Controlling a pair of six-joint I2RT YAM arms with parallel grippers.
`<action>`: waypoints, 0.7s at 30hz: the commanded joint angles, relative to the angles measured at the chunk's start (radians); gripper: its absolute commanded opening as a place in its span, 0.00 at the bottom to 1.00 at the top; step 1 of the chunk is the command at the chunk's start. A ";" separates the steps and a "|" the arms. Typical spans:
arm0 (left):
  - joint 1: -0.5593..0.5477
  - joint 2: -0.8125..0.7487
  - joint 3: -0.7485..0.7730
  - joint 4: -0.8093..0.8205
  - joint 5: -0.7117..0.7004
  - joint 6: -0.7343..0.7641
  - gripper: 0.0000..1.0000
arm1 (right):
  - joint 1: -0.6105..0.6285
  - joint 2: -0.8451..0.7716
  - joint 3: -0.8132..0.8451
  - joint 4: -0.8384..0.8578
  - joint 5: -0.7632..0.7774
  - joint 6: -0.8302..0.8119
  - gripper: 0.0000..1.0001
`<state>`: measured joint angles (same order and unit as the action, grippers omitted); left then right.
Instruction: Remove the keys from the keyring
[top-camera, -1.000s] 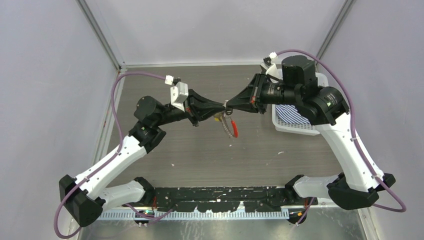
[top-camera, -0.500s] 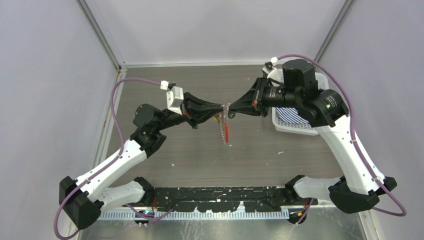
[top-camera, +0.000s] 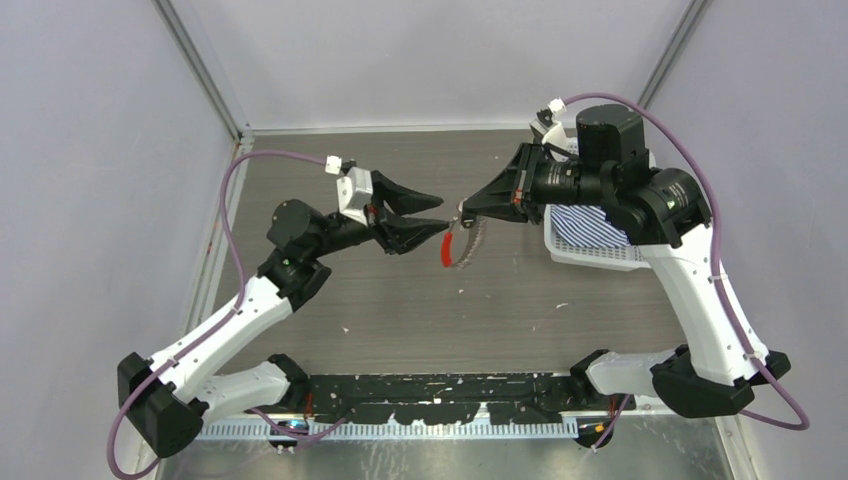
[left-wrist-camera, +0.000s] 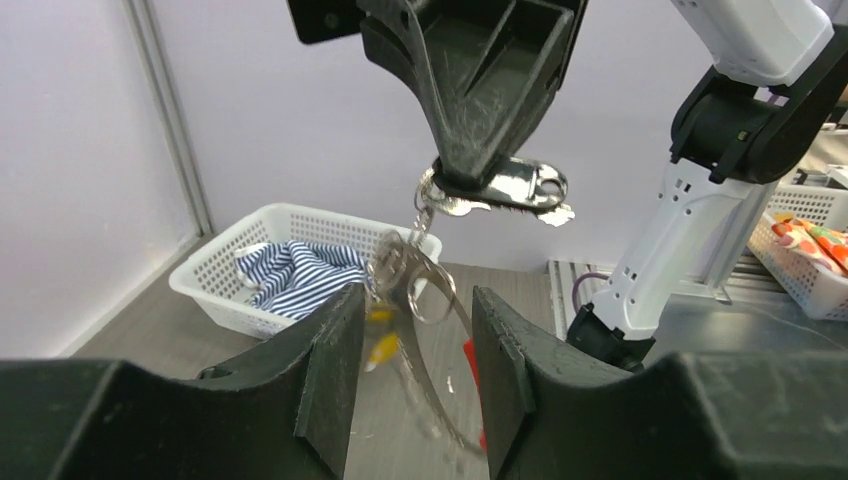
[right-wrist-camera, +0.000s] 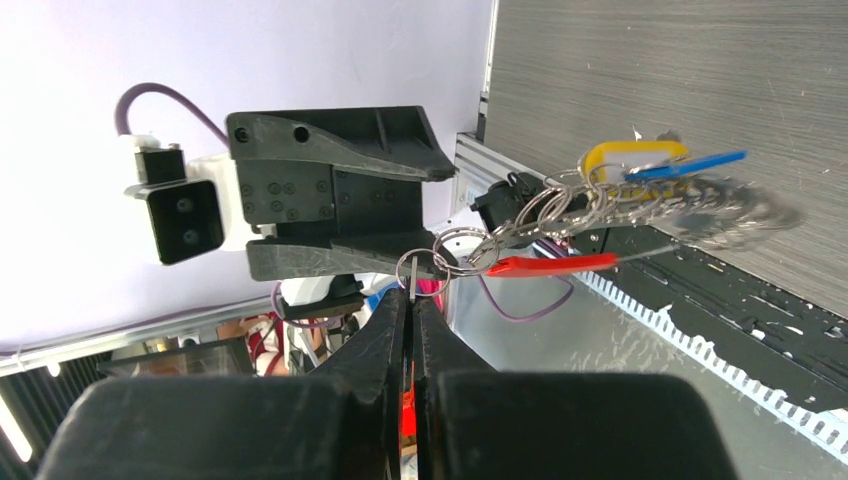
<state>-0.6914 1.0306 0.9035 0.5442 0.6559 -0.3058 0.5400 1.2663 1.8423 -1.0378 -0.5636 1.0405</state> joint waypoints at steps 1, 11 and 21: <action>0.003 0.007 0.095 -0.082 0.011 0.073 0.45 | -0.003 0.005 0.044 0.004 -0.046 -0.033 0.01; 0.004 0.064 0.203 -0.186 0.110 0.126 0.37 | 0.000 -0.003 0.037 0.005 -0.064 -0.036 0.01; 0.002 0.112 0.236 -0.165 0.159 0.078 0.31 | 0.000 -0.001 0.042 0.011 -0.068 -0.028 0.01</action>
<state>-0.6914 1.1431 1.0962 0.3614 0.7803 -0.2066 0.5400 1.2766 1.8442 -1.0649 -0.5968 1.0225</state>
